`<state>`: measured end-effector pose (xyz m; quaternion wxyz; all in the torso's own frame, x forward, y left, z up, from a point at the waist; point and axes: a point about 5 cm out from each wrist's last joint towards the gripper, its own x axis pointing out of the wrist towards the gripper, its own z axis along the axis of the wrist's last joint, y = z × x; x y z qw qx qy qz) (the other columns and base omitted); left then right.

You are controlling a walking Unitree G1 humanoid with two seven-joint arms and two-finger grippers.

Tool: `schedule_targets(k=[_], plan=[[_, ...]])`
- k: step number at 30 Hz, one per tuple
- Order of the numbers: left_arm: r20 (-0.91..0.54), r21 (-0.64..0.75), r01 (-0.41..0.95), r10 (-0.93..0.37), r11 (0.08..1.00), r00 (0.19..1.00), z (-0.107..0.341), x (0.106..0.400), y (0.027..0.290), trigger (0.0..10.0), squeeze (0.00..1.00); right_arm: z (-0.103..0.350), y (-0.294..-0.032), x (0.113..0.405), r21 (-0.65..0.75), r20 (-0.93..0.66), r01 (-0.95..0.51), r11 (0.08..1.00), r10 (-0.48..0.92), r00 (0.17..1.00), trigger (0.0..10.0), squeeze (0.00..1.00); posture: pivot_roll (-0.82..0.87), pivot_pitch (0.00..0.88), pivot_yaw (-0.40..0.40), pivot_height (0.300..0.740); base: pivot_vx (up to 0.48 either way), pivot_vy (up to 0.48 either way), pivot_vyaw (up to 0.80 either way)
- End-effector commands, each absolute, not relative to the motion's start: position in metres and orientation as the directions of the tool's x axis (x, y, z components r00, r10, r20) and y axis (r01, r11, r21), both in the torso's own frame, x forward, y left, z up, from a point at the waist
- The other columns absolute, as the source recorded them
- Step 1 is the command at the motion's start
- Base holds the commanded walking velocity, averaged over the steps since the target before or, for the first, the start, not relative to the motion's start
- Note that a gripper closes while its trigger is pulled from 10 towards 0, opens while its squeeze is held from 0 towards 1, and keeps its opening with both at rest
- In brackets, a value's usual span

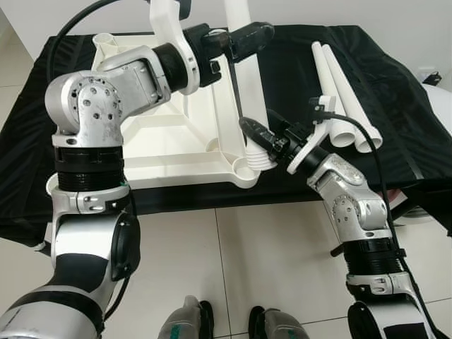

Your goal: Building children table

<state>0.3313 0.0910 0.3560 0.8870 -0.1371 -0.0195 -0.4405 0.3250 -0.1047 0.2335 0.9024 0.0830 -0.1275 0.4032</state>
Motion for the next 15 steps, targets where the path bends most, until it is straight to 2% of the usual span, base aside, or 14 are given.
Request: schedule_targets(k=[1,3,15], plan=[[0.081,-0.227,0.772,-0.778,0.594,0.623,0.344,0.337,0.090,10.0,0.00,0.250,-0.096,0.323,-0.013,0.357,-0.772,0.636,0.724,0.591,10.0,0.00,-0.04,0.111,0.003,0.740,0.000,0.000,0.00],[0.085,-0.232,0.759,-0.764,0.609,0.639,0.345,0.339,0.096,10.0,0.00,0.248,-0.100,0.326,-0.010,0.350,-0.755,0.655,0.710,0.611,10.0,0.00,-0.04,0.110,0.004,0.740,0.000,0.000,0.00],[0.080,-0.226,0.723,-0.727,0.653,0.682,0.347,0.347,0.111,10.0,0.00,0.246,-0.100,0.325,-0.010,0.352,-0.752,0.659,0.707,0.614,10.0,0.00,-0.04,0.104,0.009,0.740,0.000,0.000,0.00]])
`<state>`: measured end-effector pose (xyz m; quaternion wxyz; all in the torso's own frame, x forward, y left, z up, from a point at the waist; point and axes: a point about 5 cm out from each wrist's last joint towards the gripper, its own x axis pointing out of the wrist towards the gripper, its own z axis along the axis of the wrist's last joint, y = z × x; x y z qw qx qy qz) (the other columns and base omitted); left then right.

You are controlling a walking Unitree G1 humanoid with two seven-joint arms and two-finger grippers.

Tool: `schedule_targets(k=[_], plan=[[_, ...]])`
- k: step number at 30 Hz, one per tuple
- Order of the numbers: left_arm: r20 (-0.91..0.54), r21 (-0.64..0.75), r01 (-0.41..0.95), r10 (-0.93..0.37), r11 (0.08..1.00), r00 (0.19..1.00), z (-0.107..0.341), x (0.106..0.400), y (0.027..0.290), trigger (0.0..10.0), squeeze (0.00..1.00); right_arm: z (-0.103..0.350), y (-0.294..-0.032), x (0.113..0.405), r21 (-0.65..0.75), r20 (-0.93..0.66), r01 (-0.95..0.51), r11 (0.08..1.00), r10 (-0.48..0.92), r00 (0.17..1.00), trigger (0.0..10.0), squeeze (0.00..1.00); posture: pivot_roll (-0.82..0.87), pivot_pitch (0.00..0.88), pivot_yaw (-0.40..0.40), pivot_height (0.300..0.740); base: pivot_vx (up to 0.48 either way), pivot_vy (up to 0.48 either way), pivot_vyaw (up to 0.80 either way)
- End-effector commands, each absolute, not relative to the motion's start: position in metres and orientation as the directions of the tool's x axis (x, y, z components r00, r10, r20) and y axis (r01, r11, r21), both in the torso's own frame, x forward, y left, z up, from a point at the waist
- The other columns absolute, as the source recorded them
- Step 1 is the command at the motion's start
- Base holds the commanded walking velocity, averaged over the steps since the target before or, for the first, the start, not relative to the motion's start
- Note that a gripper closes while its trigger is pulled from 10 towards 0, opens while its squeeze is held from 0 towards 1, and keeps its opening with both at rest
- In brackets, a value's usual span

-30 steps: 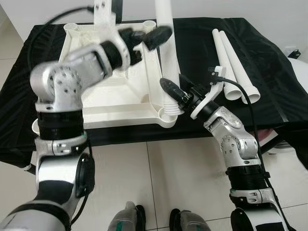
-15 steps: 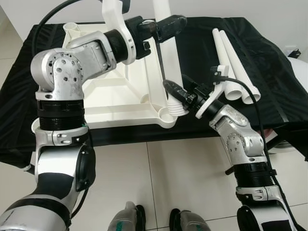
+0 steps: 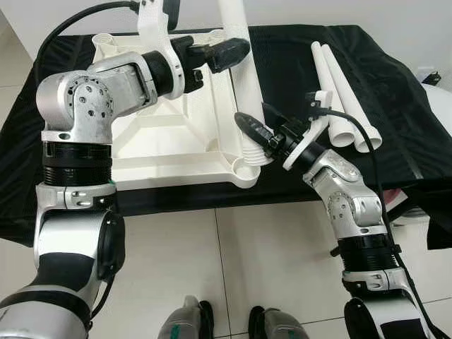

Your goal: Building children table

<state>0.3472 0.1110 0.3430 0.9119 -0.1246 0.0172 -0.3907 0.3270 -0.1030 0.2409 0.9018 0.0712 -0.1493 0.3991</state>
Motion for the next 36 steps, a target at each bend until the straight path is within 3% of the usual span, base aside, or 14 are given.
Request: schedule_targets(k=[1,14,23,24,36], plan=[[0.086,-0.227,0.721,-0.724,0.654,0.684,0.349,0.347,0.112,10.0,0.00,0.246,-0.098,0.323,-0.020,0.348,-0.768,0.640,0.725,0.595,10.0,0.00,-0.04,0.107,0.008,0.740,0.000,0.000,0.00],[0.163,-0.238,0.775,-0.763,0.585,0.626,0.374,0.345,0.101,10.0,0.00,0.237,-0.088,0.313,-0.058,0.300,-0.829,0.557,0.801,0.517,10.0,0.00,-0.03,0.122,0.006,0.740,0.000,0.000,0.00],[0.158,-0.237,0.774,-0.762,0.587,0.627,0.375,0.347,0.104,10.0,0.00,0.238,-0.092,0.315,-0.062,0.301,-0.815,0.576,0.790,0.535,10.0,0.00,-0.03,0.125,0.013,0.740,0.000,0.000,0.00],[0.159,-0.241,0.772,-0.761,0.588,0.629,0.375,0.347,0.105,0.4,0.00,0.238,-0.092,0.315,-0.063,0.303,-0.814,0.577,0.788,0.536,10.0,0.00,-0.04,0.124,0.015,0.740,0.000,0.000,0.00],[0.156,-0.239,0.769,-0.759,0.593,0.633,0.377,0.346,0.110,0.0,0.00,0.241,-0.094,0.315,-0.074,0.310,-0.810,0.582,0.785,0.536,10.0,0.00,-0.03,0.128,0.016,0.740,0.000,0.000,0.00]])
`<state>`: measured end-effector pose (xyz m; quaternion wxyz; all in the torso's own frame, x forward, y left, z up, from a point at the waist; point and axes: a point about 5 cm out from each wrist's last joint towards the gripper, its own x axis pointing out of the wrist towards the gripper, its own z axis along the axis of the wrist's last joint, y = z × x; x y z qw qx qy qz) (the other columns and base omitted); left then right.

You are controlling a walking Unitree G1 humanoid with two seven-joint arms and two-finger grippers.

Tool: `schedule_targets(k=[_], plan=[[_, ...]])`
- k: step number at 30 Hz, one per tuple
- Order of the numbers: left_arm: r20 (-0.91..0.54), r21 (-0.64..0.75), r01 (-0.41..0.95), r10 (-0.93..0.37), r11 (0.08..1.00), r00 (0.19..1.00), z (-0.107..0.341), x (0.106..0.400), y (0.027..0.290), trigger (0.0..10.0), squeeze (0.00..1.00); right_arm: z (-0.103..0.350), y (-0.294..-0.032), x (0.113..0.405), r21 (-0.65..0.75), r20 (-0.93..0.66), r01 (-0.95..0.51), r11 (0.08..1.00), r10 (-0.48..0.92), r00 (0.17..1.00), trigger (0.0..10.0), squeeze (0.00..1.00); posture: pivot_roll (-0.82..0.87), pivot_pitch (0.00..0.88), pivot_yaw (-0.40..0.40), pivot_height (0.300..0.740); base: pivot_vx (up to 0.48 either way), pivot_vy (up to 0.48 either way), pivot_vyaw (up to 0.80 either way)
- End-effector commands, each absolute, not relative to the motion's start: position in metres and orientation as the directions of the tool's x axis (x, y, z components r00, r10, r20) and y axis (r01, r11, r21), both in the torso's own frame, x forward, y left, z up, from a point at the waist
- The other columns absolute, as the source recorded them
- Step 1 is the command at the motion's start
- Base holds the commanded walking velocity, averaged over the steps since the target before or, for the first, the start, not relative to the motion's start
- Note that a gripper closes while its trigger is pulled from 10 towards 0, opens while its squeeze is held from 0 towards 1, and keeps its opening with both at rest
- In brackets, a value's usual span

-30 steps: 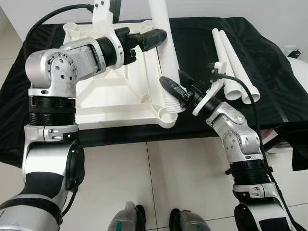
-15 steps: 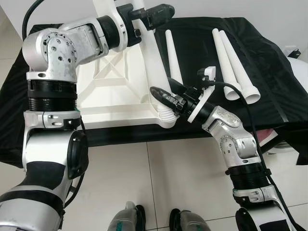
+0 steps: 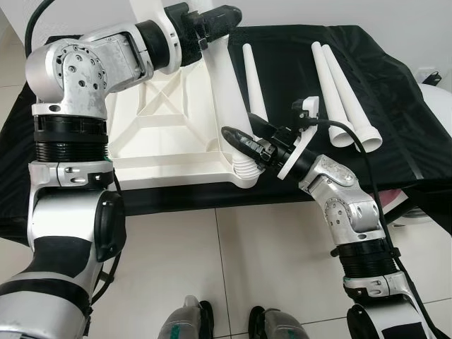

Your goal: Building children table

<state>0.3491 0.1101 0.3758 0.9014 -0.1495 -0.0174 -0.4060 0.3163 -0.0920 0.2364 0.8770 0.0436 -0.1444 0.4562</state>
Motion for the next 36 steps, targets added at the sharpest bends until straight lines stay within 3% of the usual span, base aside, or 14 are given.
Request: schedule_targets(k=[1,12,13,14,25,26,36], plan=[[0.156,-0.239,0.769,-0.759,0.593,0.633,0.377,0.346,0.110,0.0,0.00,0.241,-0.094,0.315,-0.074,0.310,-0.810,0.582,0.785,0.536,10.0,0.00,-0.03,0.128,0.016,0.740,0.000,0.000,0.00],[0.178,-0.205,0.806,-0.789,0.555,0.589,0.383,0.336,0.109,0.0,0.00,0.243,-0.096,0.316,-0.075,0.313,-0.805,0.588,0.780,0.541,10.0,0.00,-0.04,0.129,0.014,0.740,0.000,0.000,0.00],[0.178,-0.198,0.811,-0.794,0.550,0.582,0.384,0.335,0.108,0.0,0.00,0.242,-0.096,0.316,-0.073,0.312,-0.806,0.587,0.781,0.541,10.0,0.80,-0.04,0.127,0.012,0.740,0.000,0.000,0.00],[0.180,-0.194,0.816,-0.798,0.544,0.575,0.386,0.334,0.106,10.0,0.00,0.242,-0.097,0.316,-0.059,0.314,-0.815,0.577,0.785,0.534,10.0,1.00,-0.04,0.126,0.011,0.740,0.000,0.000,0.00],[0.207,-0.175,0.836,-0.811,0.520,0.547,0.389,0.333,0.102,10.0,0.00,0.251,-0.097,0.321,-0.090,0.311,-0.807,0.584,0.786,0.535,10.0,1.00,-0.04,0.112,-0.002,0.740,0.000,0.000,0.00],[0.206,-0.167,0.839,-0.814,0.517,0.543,0.389,0.332,0.101,10.0,0.00,0.254,-0.095,0.320,-0.097,0.311,-0.814,0.572,0.795,0.521,10.0,0.00,-0.04,0.112,-0.002,0.740,0.000,0.000,0.00],[0.163,-0.051,0.873,-0.858,0.486,0.487,0.381,0.317,0.084,10.0,0.00,0.280,-0.086,0.320,-0.098,0.239,-0.858,0.504,0.849,0.472,10.0,0.00,-0.04,0.108,-0.012,0.740,0.000,0.000,0.00]])
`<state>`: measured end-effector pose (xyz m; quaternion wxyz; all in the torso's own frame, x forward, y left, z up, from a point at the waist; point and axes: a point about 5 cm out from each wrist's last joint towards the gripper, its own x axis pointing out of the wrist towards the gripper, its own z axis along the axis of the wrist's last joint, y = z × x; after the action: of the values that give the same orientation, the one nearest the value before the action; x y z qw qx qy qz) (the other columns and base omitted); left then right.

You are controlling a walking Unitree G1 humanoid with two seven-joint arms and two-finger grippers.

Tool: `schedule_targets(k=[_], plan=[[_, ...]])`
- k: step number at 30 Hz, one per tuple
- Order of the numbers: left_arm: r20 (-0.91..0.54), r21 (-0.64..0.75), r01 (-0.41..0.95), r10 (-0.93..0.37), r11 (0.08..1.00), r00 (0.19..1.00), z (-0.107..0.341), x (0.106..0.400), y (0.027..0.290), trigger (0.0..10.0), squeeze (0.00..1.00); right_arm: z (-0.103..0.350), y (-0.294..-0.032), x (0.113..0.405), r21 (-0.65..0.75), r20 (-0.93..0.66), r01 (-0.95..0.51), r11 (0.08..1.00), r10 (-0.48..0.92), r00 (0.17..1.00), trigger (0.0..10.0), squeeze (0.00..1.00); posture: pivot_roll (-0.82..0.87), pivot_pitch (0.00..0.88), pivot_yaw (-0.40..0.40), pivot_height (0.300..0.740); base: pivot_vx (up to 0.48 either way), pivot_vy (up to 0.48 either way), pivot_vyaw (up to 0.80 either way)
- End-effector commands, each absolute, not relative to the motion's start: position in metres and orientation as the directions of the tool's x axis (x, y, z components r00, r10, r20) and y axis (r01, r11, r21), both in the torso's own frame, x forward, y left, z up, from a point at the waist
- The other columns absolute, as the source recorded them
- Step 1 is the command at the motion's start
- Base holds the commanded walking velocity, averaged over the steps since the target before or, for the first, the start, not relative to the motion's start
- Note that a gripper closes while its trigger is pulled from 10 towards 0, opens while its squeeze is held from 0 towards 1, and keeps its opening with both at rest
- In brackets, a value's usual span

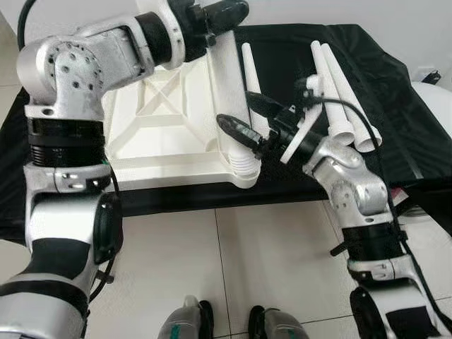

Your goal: Building children table

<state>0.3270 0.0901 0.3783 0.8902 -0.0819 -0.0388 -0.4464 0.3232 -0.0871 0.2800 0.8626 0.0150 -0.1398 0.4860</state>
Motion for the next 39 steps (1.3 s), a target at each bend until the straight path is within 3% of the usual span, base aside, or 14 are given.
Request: schedule_targets(k=[1,9,39], plan=[[0.156,-0.045,0.872,-0.859,0.487,0.488,0.380,0.317,0.084,10.0,0.00,0.283,-0.086,0.319,-0.098,0.233,-0.863,0.495,0.855,0.464,10.0,0.00,-0.04,0.110,-0.017,0.740,0.000,0.000,0.00],[0.144,-0.034,0.863,-0.852,0.504,0.503,0.375,0.320,0.086,10.0,0.00,0.287,-0.092,0.317,-0.167,0.195,-0.863,0.476,0.874,0.445,10.0,0.00,-0.05,0.116,-0.019,0.740,0.000,0.000,0.00],[0.165,-0.016,0.873,-0.859,0.488,0.484,0.382,0.316,0.082,10.0,0.00,0.278,-0.094,0.312,-0.115,0.146,-0.881,0.459,0.885,0.442,10.0,0.00,-0.04,0.128,-0.010,0.740,0.000,0.000,0.00]])
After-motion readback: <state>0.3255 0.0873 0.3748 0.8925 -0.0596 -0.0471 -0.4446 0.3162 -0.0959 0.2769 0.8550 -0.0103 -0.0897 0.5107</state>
